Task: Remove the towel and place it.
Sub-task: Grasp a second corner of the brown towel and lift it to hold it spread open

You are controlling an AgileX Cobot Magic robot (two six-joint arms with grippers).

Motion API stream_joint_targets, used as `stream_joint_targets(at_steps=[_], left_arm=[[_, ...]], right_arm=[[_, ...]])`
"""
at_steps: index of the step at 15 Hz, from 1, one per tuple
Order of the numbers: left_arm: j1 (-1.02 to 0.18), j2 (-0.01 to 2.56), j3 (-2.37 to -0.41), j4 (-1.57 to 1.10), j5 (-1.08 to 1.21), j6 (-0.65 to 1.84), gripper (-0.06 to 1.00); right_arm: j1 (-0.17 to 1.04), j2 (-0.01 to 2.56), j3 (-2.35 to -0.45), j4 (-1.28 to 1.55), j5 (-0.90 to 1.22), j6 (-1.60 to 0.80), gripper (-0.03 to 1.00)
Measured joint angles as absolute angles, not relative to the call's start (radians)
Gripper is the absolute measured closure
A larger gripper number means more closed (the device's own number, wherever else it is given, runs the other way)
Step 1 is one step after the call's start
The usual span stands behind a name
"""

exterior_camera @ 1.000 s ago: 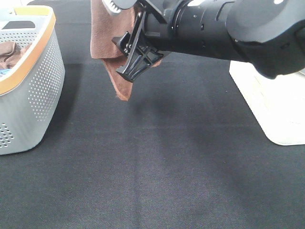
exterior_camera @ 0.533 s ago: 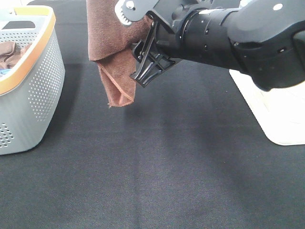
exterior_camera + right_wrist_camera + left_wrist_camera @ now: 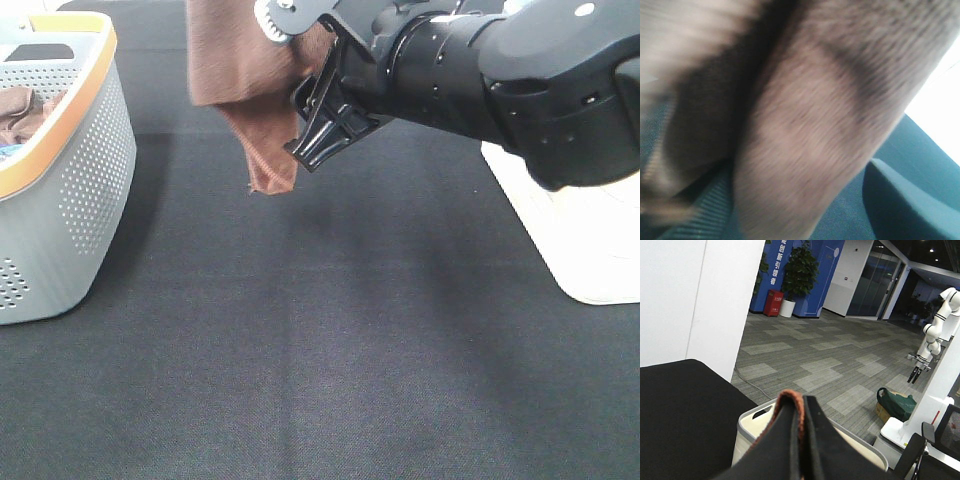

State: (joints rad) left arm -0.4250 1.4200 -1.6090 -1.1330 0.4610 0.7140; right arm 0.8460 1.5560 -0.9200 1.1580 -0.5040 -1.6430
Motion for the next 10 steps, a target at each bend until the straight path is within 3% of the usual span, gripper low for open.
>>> stream_joint_targets(at_steps=[2, 4, 7, 10], left_arm=[[-0.425, 1.42, -1.609, -1.133, 0.463, 0.714, 0.94], [-0.425, 1.422, -1.609, -1.105, 0.462, 0.714, 0.94], [-0.425, 1.452, -1.609, -0.952, 0.413, 0.714, 0.94], [-0.425, 1.496, -1.609, -0.84, 0.374, 0.714, 0.94]], right_arm=[[0.846, 1.556, -0.92, 1.159, -0.512, -1.643, 0.38], [0.846, 1.556, -0.92, 1.186, -0.543, -1.643, 0.68], [0.846, 1.556, -0.92, 1.252, -0.562, -1.644, 0.97], [0.846, 1.55, -0.92, 1.274, -0.565, -1.645, 0.97]])
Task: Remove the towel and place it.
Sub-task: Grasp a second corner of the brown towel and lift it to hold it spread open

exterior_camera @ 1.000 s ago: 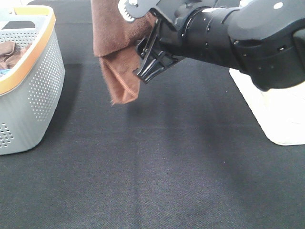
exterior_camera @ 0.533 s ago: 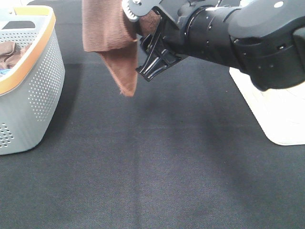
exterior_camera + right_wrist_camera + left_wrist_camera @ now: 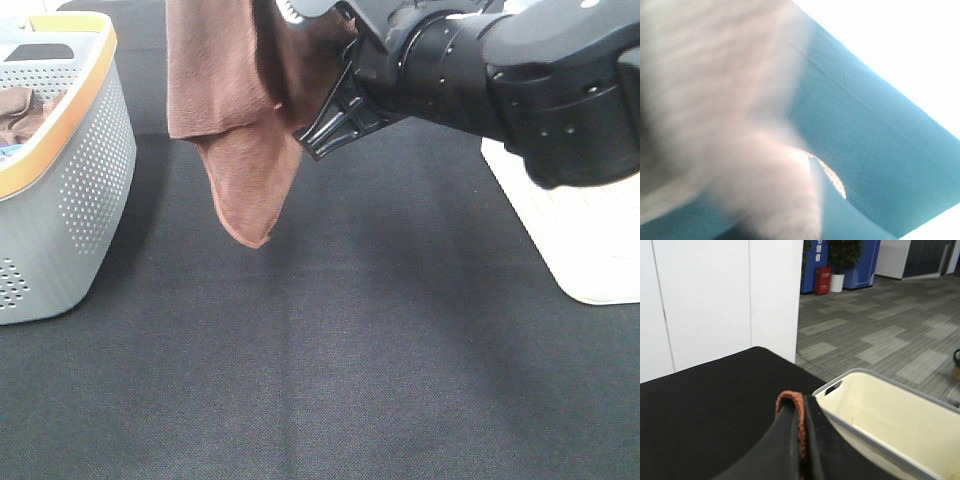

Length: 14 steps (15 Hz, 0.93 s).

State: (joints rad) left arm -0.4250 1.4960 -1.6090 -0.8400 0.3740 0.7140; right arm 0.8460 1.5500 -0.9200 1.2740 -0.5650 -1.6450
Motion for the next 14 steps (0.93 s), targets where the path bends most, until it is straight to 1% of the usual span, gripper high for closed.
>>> stream_joint_targets(at_steps=[5, 7, 9, 10, 12, 14], left_arm=[[-0.425, 1.574, -1.609, -0.762, 0.361, 0.714, 0.94], [-0.425, 1.584, -1.609, -0.738, 0.322, 0.714, 0.94], [-0.425, 1.586, -1.609, -0.722, 0.264, 0.714, 0.94], [-0.425, 1.586, -1.609, -0.718, 0.229, 0.714, 0.94], [-0.425, 1.586, -1.609, -0.717, 0.208, 0.714, 0.94], [-0.425, 1.586, -1.609, -0.717, 0.183, 0.714, 0.94]], right_arm=[[0.846, 1.484, -0.92, 1.387, -0.567, -1.648, 0.97], [0.846, 1.438, -0.92, 1.439, -0.568, -1.67, 0.97], [0.846, 1.409, -0.92, 1.498, -0.569, -1.74, 0.97], [0.846, 1.399, -0.92, 1.557, -0.57, -1.816, 0.97], [0.846, 1.399, -0.92, 1.579, -0.57, -1.847, 0.97], [0.846, 1.399, -0.92, 1.694, -0.57, -1.991, 0.97]])
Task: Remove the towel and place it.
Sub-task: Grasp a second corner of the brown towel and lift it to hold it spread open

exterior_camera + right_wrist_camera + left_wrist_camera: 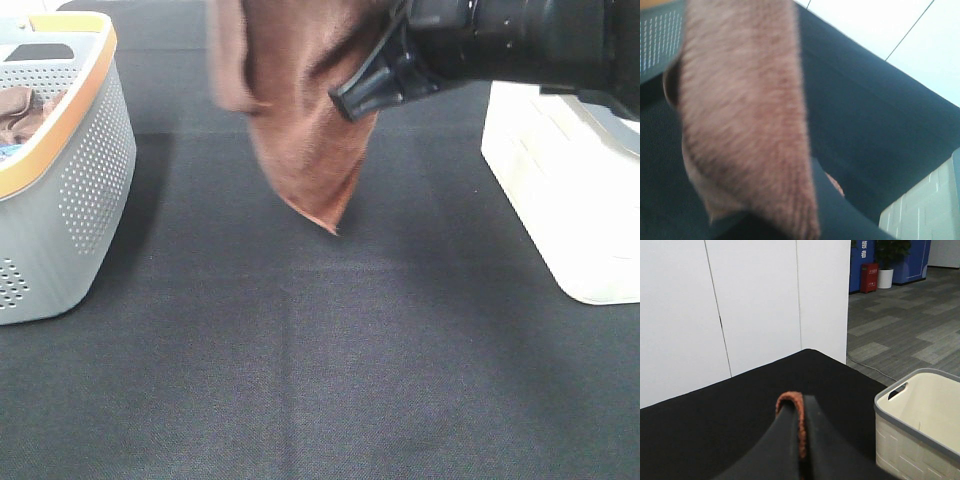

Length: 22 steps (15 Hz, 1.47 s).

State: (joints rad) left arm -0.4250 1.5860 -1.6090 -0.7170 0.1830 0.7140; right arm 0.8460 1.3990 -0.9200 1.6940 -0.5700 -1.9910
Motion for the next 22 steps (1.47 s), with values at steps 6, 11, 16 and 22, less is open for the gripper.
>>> stream_joint_targets(at_steps=[6, 11, 16, 22], left_arm=[[-0.425, 1.586, -1.609, -0.641, 0.131, 0.714, 0.94], [-0.425, 1.608, -1.609, -0.581, 0.07, 0.714, 0.94], [-0.423, 1.714, -1.609, -0.551, -0.048, 0.714, 0.94], [-0.423, 1.85, -1.609, -0.527, -0.302, 0.723, 0.94]], right_arm=[[0.846, 1.399, -0.92, 1.741, -0.561, -2.088, 0.97], [0.846, 1.399, -0.958, 1.677, -0.588, -2.098, 0.97], [0.841, 1.438, -1.1, 1.568, -0.647, -2.099, 0.97], [0.606, 1.69, -1.329, 1.538, -0.598, -2.099, 0.97]])
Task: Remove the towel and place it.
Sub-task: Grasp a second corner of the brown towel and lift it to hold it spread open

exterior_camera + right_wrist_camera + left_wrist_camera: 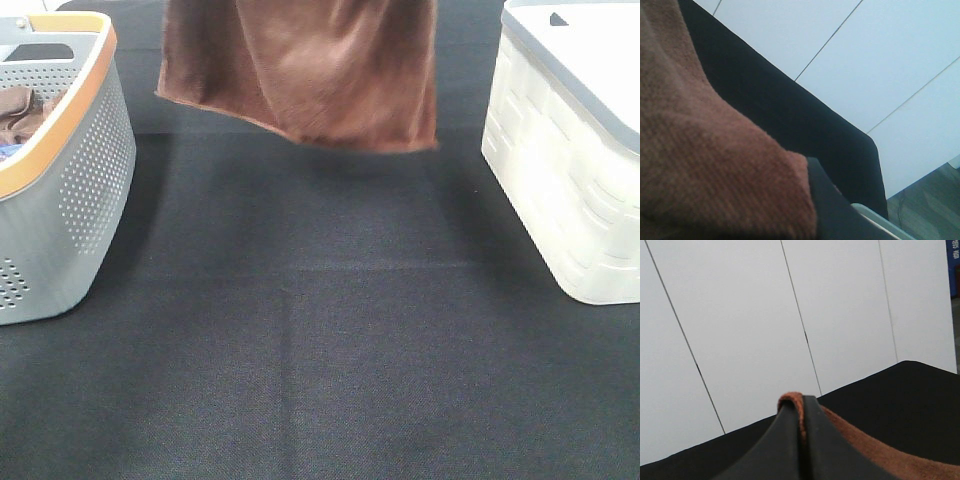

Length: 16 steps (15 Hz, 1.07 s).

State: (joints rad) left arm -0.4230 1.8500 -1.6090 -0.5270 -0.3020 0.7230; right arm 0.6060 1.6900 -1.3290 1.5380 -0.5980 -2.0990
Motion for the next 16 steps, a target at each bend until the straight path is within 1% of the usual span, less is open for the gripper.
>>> stream_joint_targets(at_steps=[2, 4, 6, 8, 9, 11, 13, 14, 16], left_arm=[[-0.423, 1.919, -1.609, -0.526, -0.421, 0.723, 0.94], [-0.423, 1.981, -1.609, -0.526, -0.53, 0.726, 0.94], [-0.411, 2.052, -1.609, -0.5, -0.619, 0.725, 0.94], [-0.38, 2.129, -1.609, -0.426, -0.649, 0.711, 0.94], [-0.38, 2.129, -1.609, -0.426, -0.649, 0.711, 0.94], [-0.355, 2.24, -1.609, -0.363, -0.647, 0.668, 0.94], [-0.355, 2.256, -1.609, -0.357, -0.625, 0.666, 0.94], [-0.361, 2.253, -1.609, -0.354, -0.53, 0.663, 0.94], [-0.363, 2.247, -1.609, -0.353, -0.363, 0.662, 0.94]], right_arm=[[0.516, 1.8, -1.439, 1.532, -0.523, -2.087, 0.97], [0.455, 1.89, -1.524, 1.52, -0.497, -2.055, 0.97], [0.416, 1.975, -1.598, 1.484, -0.482, -2.01, 0.97], [0.401, 2.048, -1.637, 1.441, -0.478, -1.964, 0.97], [0.401, 2.048, -1.637, 1.441, -0.478, -1.964, 0.97], [0.401, 2.127, -1.64, 1.469, -0.47, -1.95, 0.97], [0.401, 2.143, -1.64, 1.521, -0.472, -1.959, 0.97], [0.401, 2.155, -1.632, 1.671, -0.497, -2.069, 0.97], [0.411, 2.155, -1.602, 1.731, -0.606, -2.241, 0.97]])
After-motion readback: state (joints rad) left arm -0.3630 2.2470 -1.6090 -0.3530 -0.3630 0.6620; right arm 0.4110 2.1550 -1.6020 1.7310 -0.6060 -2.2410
